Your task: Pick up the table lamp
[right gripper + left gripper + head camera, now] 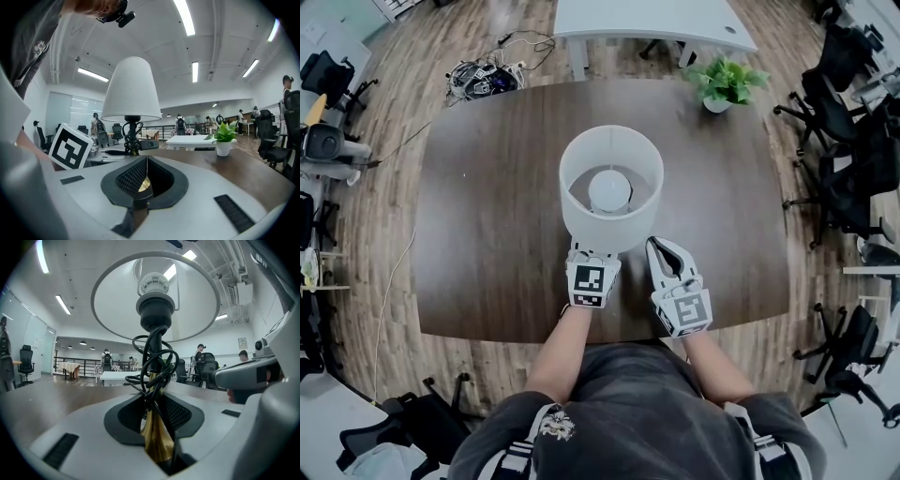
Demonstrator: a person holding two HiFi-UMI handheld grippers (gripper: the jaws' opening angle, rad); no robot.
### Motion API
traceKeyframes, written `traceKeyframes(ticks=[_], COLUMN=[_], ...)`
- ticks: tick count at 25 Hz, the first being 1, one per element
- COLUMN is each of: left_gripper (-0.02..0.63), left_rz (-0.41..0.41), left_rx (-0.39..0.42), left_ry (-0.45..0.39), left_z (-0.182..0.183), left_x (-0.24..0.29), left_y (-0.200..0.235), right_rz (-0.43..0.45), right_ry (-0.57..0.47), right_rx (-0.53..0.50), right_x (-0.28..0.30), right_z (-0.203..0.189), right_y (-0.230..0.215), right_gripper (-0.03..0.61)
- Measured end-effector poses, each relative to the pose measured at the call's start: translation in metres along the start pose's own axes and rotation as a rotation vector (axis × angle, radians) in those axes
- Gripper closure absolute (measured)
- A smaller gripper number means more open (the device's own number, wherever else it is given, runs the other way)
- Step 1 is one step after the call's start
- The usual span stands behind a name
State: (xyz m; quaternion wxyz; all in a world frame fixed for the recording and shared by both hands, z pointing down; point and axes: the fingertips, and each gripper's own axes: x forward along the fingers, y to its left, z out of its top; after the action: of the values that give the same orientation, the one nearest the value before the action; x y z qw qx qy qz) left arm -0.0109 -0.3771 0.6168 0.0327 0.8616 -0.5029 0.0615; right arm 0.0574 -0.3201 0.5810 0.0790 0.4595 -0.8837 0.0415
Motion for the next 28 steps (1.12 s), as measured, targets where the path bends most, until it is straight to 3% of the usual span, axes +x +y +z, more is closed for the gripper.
traceKeyframes(ticks=[8,21,28], left_gripper=[0.497,0.502,0.502], left_rz=[0.009,0.003,-0.003], left_rx=[-0.007,-0.020,0.000], left_ry=[-0.002,-0.111,-0.120], left_z=[0.036,0.109,0.136], left_x=[-0.013,-0.036,-0.041], left_y=[0.000,-0.011,-0.015], right_rz=[-0.013,-0.006,-0.032], right_ry=[-0.041,-0.147,-0.193], right_rx=[0.004,-0.032,-0.032], right_x=[-0.010,-0.017,-0.032], right_z=[0.020,0.082,0.104], right_y=[-0.004,-0.003,-0.009], right_gripper=[0.552,0.552,0.552])
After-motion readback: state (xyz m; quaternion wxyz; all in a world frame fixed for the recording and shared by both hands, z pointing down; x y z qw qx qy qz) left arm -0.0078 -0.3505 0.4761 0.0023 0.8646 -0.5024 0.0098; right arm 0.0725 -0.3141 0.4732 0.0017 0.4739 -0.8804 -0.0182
